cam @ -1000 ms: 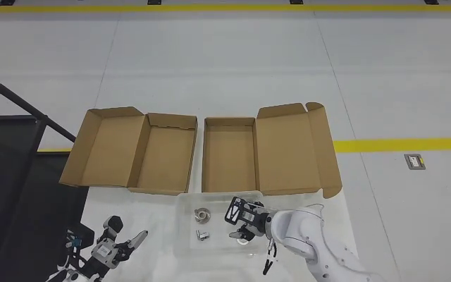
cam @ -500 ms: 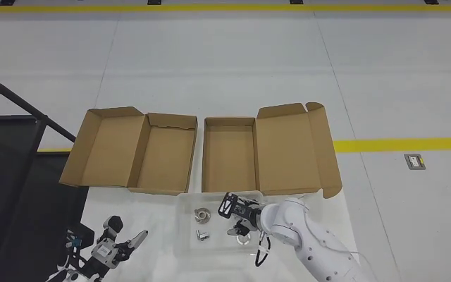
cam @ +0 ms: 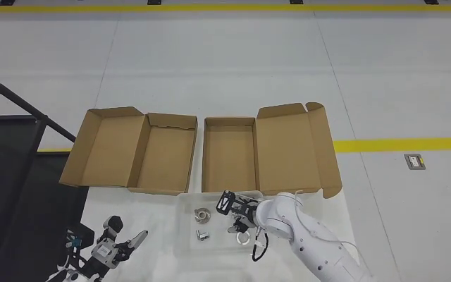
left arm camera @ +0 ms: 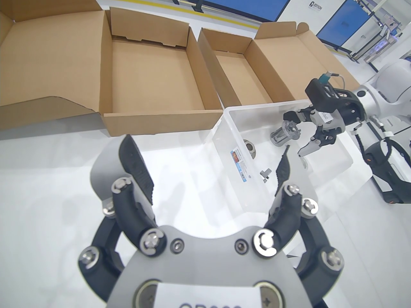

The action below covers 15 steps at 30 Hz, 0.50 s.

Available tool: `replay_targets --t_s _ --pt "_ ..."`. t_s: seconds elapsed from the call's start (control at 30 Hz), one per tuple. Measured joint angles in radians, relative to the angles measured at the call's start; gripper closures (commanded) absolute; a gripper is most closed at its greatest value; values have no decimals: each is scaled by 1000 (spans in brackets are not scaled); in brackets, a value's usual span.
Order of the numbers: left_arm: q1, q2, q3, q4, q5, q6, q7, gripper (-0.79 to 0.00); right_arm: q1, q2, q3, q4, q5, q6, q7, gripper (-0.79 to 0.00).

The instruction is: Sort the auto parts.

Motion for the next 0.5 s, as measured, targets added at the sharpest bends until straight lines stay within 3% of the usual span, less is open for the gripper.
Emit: replay_targets --t_s 0.17,0.23,0.5 --pt "0 0 0 0 0 0 0 -785 8 -6 -12 8 -37 23 -5 -166" --pt "0 0 0 0 0 0 0 -785 8 -8 -15 8 -53 33 -11 0" --pt "0 0 0 0 0 0 0 -785 -18 -4 -2 -43 -96 32 -62 0"
